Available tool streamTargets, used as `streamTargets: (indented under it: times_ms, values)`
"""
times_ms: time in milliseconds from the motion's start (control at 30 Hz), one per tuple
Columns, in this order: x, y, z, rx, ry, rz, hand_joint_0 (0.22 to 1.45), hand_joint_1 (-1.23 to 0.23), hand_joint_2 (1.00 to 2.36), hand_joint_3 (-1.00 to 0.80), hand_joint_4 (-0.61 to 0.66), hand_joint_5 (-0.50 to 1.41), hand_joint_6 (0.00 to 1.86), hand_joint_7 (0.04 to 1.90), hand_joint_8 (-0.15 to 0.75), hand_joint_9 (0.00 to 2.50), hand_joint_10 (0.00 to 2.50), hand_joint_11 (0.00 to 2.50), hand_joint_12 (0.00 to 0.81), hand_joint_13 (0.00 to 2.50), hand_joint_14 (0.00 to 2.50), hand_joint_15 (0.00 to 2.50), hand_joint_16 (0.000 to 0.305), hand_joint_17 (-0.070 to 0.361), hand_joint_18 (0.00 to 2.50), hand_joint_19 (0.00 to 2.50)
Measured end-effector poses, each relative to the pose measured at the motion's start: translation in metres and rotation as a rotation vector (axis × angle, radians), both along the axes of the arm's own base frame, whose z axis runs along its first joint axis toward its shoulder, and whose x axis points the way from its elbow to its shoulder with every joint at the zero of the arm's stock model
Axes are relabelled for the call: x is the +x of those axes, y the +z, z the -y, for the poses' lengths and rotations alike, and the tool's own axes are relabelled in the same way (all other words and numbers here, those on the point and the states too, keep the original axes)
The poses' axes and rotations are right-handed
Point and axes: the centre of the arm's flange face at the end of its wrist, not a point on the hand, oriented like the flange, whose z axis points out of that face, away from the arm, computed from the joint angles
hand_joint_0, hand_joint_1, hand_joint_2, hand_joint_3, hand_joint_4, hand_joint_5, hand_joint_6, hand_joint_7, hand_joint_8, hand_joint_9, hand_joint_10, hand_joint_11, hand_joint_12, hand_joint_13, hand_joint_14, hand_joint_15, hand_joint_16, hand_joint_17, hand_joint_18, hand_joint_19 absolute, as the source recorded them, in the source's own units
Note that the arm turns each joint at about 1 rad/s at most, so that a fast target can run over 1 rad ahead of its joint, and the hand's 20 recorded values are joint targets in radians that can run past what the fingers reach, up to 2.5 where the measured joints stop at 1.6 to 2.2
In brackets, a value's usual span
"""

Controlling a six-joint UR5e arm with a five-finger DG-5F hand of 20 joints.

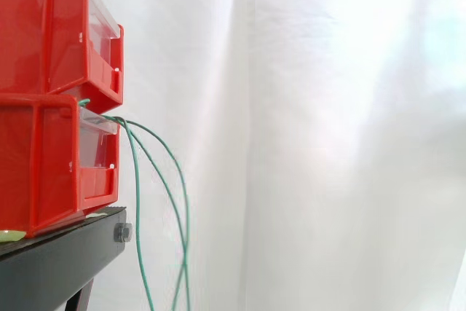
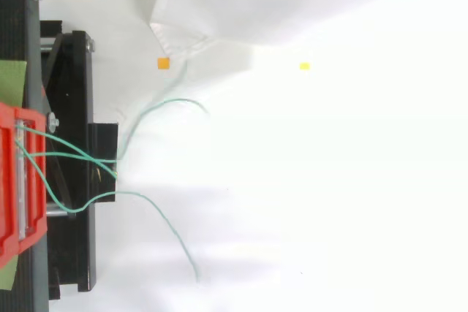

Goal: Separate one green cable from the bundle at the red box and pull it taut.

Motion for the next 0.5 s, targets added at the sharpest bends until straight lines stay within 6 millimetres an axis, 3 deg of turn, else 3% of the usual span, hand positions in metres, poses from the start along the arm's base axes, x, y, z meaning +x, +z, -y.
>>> streamTargets:
  times_ms: [167, 300, 500]
  values:
    - [0.0033, -0.0084, -0.0007, -0.072, 0.016, 0.003, 0.41, -0.58, 1.00, -0.50, 0.25, -0.19, 0.50, 0.80, 0.321, 0.95, 0.02, 0.75, 0.383, 0.86, 0.02, 0.78, 0.062, 0.139, 0.75, 0.84]
    - [0.0083, -0.0075, -0.0022, -0.106, 0.021, 0.028, 0.43, -0.59, 1.00, -0.50, 0.28, -0.15, 0.50, 0.82, 0.305, 1.25, 0.02, 0.88, 0.363, 1.09, 0.02, 0.90, 0.051, 0.114, 0.97, 0.95]
    - [0.0088, -0.0071, -0.0026, -0.125, 0.026, 0.024, 0.47, -0.62, 1.00, -0.50, 0.29, -0.13, 0.50, 0.86, 0.274, 1.38, 0.02, 0.98, 0.321, 1.18, 0.02, 0.95, 0.049, 0.110, 0.97, 0.95]
